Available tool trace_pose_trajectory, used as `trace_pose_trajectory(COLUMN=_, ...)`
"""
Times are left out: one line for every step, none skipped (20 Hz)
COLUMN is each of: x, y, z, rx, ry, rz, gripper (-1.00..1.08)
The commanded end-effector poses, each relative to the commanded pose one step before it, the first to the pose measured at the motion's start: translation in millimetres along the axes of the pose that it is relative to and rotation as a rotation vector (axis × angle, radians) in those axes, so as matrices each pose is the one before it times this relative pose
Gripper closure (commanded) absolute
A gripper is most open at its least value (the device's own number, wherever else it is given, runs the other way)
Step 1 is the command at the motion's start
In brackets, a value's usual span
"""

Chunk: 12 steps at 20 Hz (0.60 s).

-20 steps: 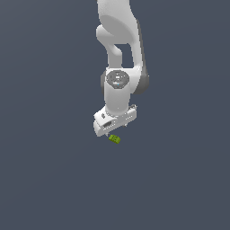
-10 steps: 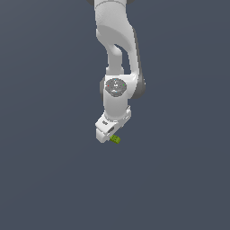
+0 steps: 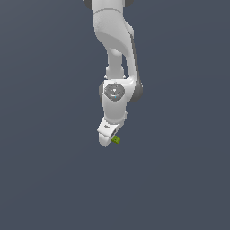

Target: Pick up the object and move it to a goal position.

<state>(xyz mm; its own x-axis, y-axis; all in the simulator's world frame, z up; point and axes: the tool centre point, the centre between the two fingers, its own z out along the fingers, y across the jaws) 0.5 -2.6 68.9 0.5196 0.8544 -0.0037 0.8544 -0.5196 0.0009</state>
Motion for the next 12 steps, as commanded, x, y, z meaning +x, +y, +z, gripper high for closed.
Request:
trace_pose_trajectory(x=-0.23, y=-0.20, z=3.05, rx=0.00016, ry=0.00179, rz=-0.03431, gripper=-0.92)
trace_pose_trajectory(x=-0.09, y=-0.09, z=0.91, rx=0.00015, ry=0.00048, rz=-0.00955, gripper=-0.92)
trace_pose_trajectory(x=-0.08, y=-0.07, z=0.77, rx=0.00013, ry=0.00042, rz=-0.00807, gripper=-0.92)
trace_pose_trajectory(x=-0.06, y=-0.07, z=0.63, rx=0.00010, ry=0.00035, rz=-0.00661, gripper=-0.92)
trace_pose_trajectory(x=-0.06, y=-0.04, z=0.49, rx=0.00008, ry=0.00028, rz=-0.00511, gripper=-0.92)
trace_pose_trajectory(x=-0.05, y=-0.03, z=0.35, rx=0.00006, ry=0.00020, rz=-0.00365, gripper=-0.92)
trace_pose_trajectory(x=-0.03, y=-0.02, z=0.21, rx=0.00003, ry=0.00012, rz=-0.00218, gripper=-0.92)
trace_pose_trajectory(x=-0.03, y=0.00, z=0.07, rx=0.00001, ry=0.00004, rz=-0.00069, gripper=-0.92)
trace_pose_trajectory(x=-0.06, y=-0.03, z=-0.26, rx=0.00025, ry=-0.00040, rz=0.00481, gripper=-0.92)
trace_pose_trajectory(x=-0.03, y=0.00, z=0.38, rx=0.00000, ry=0.00000, rz=0.00000, gripper=-0.92)
trace_pose_trajectory(x=-0.08, y=0.01, z=1.12, rx=0.00000, ry=0.00000, rz=0.00000, gripper=-0.92)
trace_pose_trajectory(x=-0.13, y=0.01, z=1.87, rx=0.00000, ry=0.00000, rz=0.00000, gripper=-0.92)
